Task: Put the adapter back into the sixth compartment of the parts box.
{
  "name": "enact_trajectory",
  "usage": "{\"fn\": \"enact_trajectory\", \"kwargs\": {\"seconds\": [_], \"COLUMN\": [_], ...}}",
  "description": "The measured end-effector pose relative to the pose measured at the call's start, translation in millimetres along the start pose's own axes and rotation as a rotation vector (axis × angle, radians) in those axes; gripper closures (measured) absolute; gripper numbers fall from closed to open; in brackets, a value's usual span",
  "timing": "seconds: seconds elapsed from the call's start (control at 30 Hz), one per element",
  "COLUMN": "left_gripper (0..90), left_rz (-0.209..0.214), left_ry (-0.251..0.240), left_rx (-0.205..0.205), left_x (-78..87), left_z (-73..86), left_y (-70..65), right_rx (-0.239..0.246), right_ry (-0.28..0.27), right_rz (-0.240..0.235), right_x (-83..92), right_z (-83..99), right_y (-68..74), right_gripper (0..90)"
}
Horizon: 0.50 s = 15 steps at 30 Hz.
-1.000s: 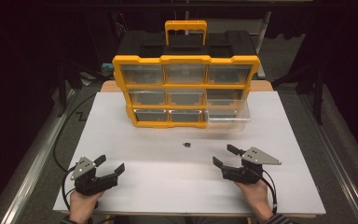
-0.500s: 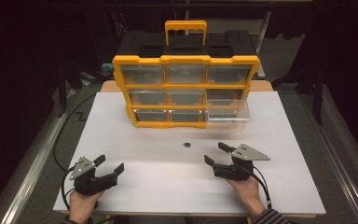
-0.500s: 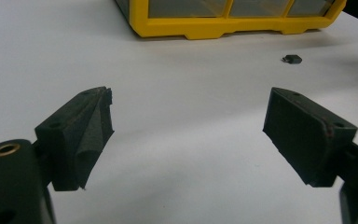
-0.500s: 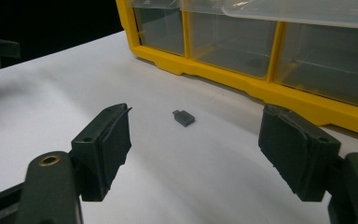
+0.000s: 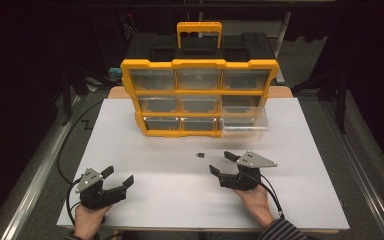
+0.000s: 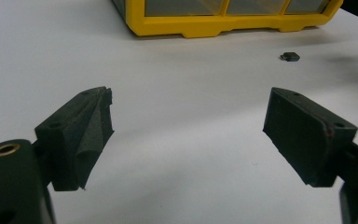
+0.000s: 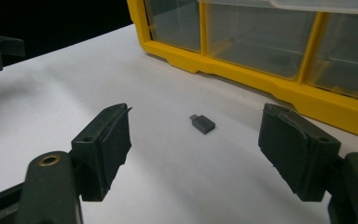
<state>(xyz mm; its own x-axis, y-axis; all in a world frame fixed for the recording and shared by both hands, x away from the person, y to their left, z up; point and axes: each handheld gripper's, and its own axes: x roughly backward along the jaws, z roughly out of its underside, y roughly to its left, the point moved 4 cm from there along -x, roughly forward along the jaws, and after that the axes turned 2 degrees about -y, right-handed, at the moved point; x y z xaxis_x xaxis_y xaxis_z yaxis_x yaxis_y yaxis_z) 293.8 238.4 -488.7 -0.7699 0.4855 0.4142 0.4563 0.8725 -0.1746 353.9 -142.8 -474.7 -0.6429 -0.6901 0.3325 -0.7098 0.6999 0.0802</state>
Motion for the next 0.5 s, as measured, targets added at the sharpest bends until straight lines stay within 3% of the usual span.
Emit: {"fn": "enact_trajectory", "kwargs": {"seconds": [0.5], "left_gripper": [16.3], "left_rz": [0.004], "left_ry": [0.000], "left_rx": [-0.003], "left_x": [0.2], "left_z": [0.0], "left_y": [-0.7], "right_rx": [0.010], "right_ry": [0.033], "right_rz": [-0.017], "right_x": [-19.3], "right_z": [-7.3], "right_y": [8.8], "right_gripper": [28.4]}}
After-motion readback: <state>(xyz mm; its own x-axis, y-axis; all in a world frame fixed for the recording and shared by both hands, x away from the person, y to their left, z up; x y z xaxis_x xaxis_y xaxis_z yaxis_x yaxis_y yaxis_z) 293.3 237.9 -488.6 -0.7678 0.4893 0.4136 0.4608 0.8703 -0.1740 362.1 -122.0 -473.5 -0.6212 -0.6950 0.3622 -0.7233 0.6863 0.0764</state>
